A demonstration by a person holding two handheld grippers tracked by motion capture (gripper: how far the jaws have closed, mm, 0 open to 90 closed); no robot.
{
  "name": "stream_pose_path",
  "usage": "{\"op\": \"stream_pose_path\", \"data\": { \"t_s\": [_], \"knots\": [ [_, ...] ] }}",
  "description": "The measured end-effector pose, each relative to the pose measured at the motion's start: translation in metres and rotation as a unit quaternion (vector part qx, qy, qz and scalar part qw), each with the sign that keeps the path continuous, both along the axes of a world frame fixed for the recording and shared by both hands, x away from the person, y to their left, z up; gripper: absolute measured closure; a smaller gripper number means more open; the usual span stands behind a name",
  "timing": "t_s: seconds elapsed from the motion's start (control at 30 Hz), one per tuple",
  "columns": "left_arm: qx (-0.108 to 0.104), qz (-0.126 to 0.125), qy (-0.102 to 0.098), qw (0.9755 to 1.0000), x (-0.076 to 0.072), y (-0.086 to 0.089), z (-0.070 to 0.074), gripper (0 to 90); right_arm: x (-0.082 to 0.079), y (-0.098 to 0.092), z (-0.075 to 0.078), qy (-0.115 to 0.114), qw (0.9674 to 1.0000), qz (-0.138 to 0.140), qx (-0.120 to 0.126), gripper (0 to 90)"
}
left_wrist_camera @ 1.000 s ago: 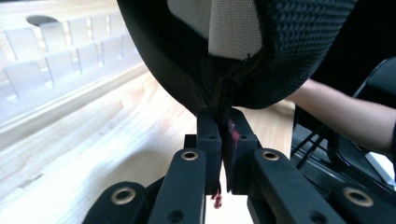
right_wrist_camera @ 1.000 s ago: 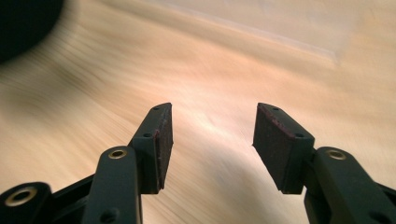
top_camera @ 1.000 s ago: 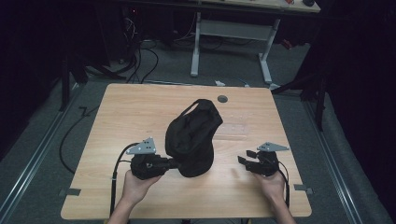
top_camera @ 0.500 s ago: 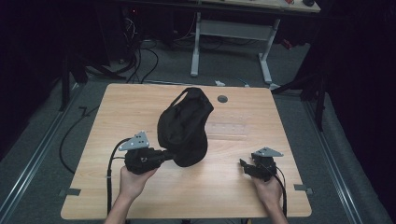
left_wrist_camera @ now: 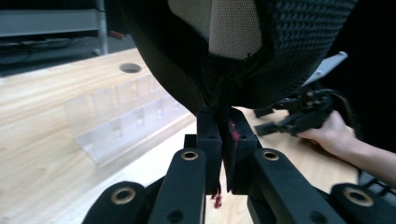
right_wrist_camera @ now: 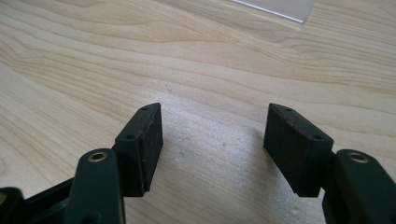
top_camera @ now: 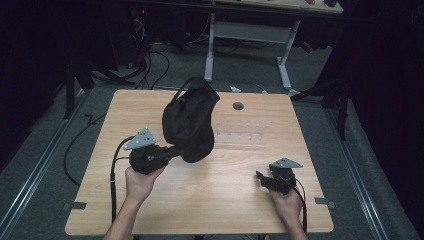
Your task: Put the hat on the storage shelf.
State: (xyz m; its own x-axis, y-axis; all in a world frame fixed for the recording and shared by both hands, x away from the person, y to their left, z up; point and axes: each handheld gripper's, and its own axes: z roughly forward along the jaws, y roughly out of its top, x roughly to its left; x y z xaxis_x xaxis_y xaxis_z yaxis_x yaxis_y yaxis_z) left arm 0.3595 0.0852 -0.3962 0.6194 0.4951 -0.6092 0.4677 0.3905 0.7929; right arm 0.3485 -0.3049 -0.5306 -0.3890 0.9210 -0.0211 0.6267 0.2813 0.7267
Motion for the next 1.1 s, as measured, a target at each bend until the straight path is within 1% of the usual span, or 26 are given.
{"op": "stream_pose_path", "data": {
  "t_s": [0.23, 0.27, 0.3, 0.5, 0.53, 0.57, 0.6, 0.63, 0.7, 0.93, 1.0, 1.1],
  "knots": [
    [0.012, 0.022, -0.009, 0.9996, 0.016, -0.003, 0.007, 86.4, 0.000, 0.000, 0.000, 0.000, 1.0000, 0.001, 0.001, 37.3],
    [0.012, 0.022, -0.009, 0.9996, 0.016, -0.003, 0.007, 86.4, 0.000, 0.000, 0.000, 0.000, 1.0000, 0.001, 0.001, 37.3],
    [0.020, 0.031, -0.013, 0.9992, 0.021, -0.004, 0.008, 86.4, 0.000, 0.000, 0.000, 0.001, 1.0000, 0.001, 0.000, 36.9],
    [0.035, 0.053, -0.019, 0.9978, 0.031, -0.008, 0.008, 86.4, 0.000, 0.000, 0.000, 0.002, 1.0000, 0.001, 0.002, 36.7],
    [0.036, 0.058, -0.019, 0.9975, 0.033, -0.009, 0.008, 86.4, 0.000, 0.000, 0.000, 0.002, 1.0000, 0.001, 0.001, 36.7],
    [0.036, 0.058, -0.019, 0.9975, 0.033, -0.009, 0.008, 86.4, 0.000, 0.000, 0.000, 0.002, 1.0000, 0.001, 0.001, 36.7],
    [0.046, 0.064, -0.022, 0.9967, 0.037, -0.010, 0.006, 86.4, 0.000, 0.000, 0.000, 0.002, 1.0000, 0.002, 0.001, 36.5],
    [0.048, 0.068, -0.022, 0.9963, 0.038, -0.011, 0.006, 86.4, 0.000, 0.000, 0.000, 0.002, 1.0000, 0.002, 0.001, 36.5],
    [0.060, 0.074, -0.022, 0.9952, 0.043, -0.011, 0.003, 86.4, 0.000, 0.000, 0.000, 0.002, 1.0000, 0.002, 0.001, 36.3],
    [0.072, 0.095, -0.020, 0.9926, 0.057, -0.016, -0.003, 86.4, 0.000, 0.001, 0.000, 0.003, 1.0000, 0.001, 0.002, 36.1],
    [0.073, 0.099, -0.018, 0.9922, 0.060, -0.018, -0.005, 86.4, 0.000, 0.000, 0.000, 0.002, 1.0000, 0.002, 0.001, 36.1],
    [0.081, 0.106, -0.024, 0.9908, 0.063, -0.021, -0.006, 86.4, 0.000, 0.000, 0.000, 0.002, 1.0000, 0.002, 0.001, 36.0]
  ]
}}
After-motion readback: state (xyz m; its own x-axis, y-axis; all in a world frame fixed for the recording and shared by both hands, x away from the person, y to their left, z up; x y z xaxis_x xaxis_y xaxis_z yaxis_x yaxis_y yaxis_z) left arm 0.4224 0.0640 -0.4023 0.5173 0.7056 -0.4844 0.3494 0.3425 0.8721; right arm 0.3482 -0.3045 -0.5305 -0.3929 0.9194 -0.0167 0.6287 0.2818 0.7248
